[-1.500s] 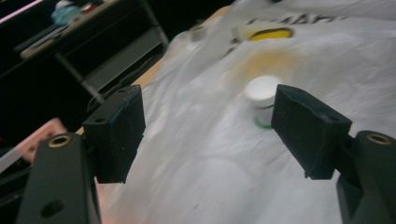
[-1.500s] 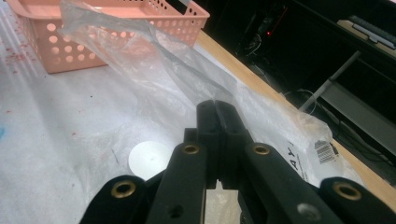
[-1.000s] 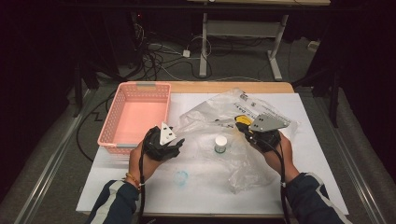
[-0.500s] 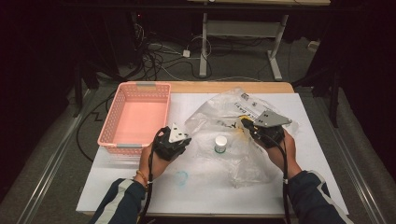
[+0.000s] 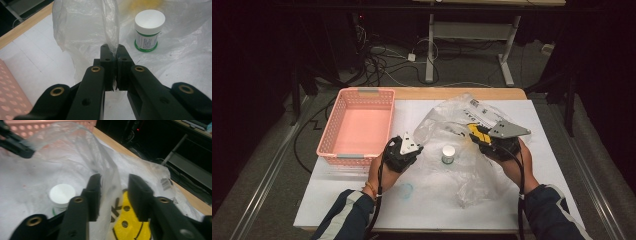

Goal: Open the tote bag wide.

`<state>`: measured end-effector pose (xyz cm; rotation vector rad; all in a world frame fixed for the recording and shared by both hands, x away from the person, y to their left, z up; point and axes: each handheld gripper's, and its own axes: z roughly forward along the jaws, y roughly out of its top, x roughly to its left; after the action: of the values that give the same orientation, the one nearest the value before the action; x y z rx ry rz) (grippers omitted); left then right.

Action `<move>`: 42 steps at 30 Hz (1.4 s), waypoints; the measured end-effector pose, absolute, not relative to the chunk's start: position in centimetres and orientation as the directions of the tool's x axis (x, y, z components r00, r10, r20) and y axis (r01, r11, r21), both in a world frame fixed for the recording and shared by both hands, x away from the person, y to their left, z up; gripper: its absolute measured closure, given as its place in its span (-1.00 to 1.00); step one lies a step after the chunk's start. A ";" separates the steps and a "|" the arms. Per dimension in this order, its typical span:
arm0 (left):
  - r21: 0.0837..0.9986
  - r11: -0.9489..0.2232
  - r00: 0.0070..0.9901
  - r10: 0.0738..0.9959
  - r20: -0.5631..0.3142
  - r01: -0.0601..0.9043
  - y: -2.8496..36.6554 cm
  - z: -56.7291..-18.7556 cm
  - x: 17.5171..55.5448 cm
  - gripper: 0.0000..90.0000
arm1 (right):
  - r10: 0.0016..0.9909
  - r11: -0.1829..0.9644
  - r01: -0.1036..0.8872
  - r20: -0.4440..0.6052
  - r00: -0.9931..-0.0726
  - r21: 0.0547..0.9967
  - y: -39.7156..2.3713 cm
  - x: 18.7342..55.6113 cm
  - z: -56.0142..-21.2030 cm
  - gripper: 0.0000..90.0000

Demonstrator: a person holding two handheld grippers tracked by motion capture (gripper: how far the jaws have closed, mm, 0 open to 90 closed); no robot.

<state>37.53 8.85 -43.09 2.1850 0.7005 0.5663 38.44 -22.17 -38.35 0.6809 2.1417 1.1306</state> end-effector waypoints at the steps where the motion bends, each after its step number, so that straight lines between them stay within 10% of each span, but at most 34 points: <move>1: 0.769 -0.564 0.751 0.637 0.175 0.300 8.9 -43.1 37.5 0.87 | 0.677 0.496 0.145 -0.277 -0.682 0.856 -22.2 38.0 -38.1 0.15; 19: 0.749 -0.589 0.759 0.625 0.183 0.304 8.6 -43.9 37.2 0.87 | 0.547 0.446 0.096 -0.187 -0.816 0.890 -24.5 28.5 -39.0 -0.39; 33: 0.755 -0.589 0.759 0.621 0.195 0.288 8.8 -44.0 36.9 0.87 | 0.405 0.647 0.139 -0.184 -0.895 0.750 -22.1 27.4 -45.1 -0.68; 37: 0.759 -0.583 0.755 0.626 0.194 0.289 9.1 -43.9 36.9 0.87 | 0.389 0.694 0.139 -0.205 -0.898 0.706 -21.4 27.6 -46.0 -0.58; 42: 0.762 -0.581 0.751 0.630 0.200 0.285 9.2 -43.9 36.8 0.87 | 0.427 0.711 0.175 -0.221 -0.877 0.681 -20.9 28.0 -47.0 0.07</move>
<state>36.81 9.20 -43.86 2.2000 0.6825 0.5941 27.98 -20.89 -46.97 0.4677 2.5548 0.9629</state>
